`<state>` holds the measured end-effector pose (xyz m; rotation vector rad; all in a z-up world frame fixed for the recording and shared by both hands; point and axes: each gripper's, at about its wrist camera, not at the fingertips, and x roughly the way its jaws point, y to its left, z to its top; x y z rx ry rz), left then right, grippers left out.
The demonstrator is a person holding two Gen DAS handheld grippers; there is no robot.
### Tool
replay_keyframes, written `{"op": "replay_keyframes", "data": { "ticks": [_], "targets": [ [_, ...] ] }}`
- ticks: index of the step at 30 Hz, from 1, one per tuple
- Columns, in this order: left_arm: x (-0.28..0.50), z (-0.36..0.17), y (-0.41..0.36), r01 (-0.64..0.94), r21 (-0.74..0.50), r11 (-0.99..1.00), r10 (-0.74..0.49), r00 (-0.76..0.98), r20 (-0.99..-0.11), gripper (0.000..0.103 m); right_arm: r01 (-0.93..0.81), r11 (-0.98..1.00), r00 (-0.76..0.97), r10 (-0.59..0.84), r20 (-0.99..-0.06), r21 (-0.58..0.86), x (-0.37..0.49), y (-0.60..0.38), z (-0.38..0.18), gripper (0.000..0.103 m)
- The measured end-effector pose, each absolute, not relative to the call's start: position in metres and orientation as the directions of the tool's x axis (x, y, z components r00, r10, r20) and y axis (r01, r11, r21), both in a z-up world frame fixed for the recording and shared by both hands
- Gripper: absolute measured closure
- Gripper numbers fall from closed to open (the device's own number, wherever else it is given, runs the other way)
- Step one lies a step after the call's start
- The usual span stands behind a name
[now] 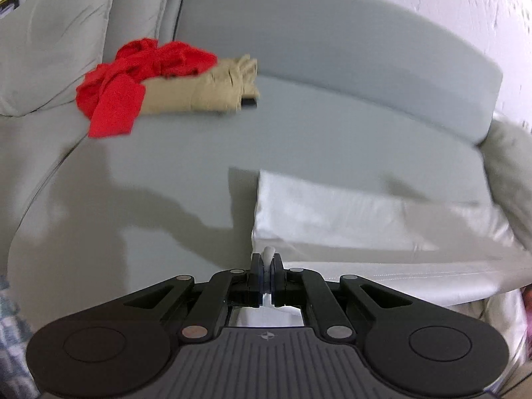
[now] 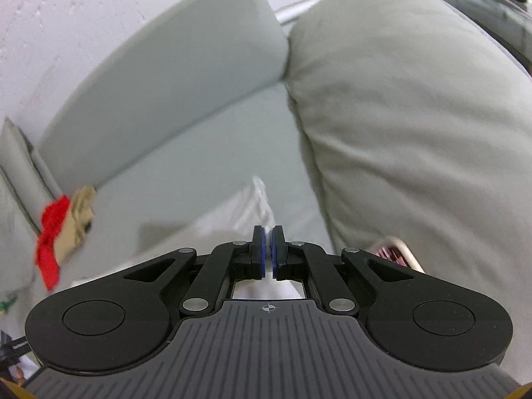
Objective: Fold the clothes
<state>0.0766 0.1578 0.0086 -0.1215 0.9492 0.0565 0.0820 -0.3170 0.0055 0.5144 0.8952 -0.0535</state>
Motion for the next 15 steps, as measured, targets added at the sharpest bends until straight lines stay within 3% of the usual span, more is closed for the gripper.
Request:
{"op": "replay_keyframes", "data": {
  "ticks": [4, 11, 15],
  "targets": [
    [0.054, 0.008, 0.151, -0.104, -0.029, 0.994, 0.038, 0.588, -0.808, 0.100, 0.275, 0.868, 0.628, 0.165, -0.761, 0.415, 0.045, -0.318, -0.002, 0.100],
    [0.022, 0.007, 0.161, -0.110, -0.054, 0.992, 0.021, 0.591, -0.806, 0.100, 0.294, 0.858, 0.632, 0.156, -0.759, 0.421, 0.011, -0.326, 0.000, 0.100],
    [0.023, -0.009, 0.154, -0.101, -0.016, 0.995, 0.042, 0.541, -0.840, 0.100, 0.299, 0.872, 0.609, 0.139, -0.781, 0.388, 0.010, -0.325, -0.007, 0.100]
  ]
}}
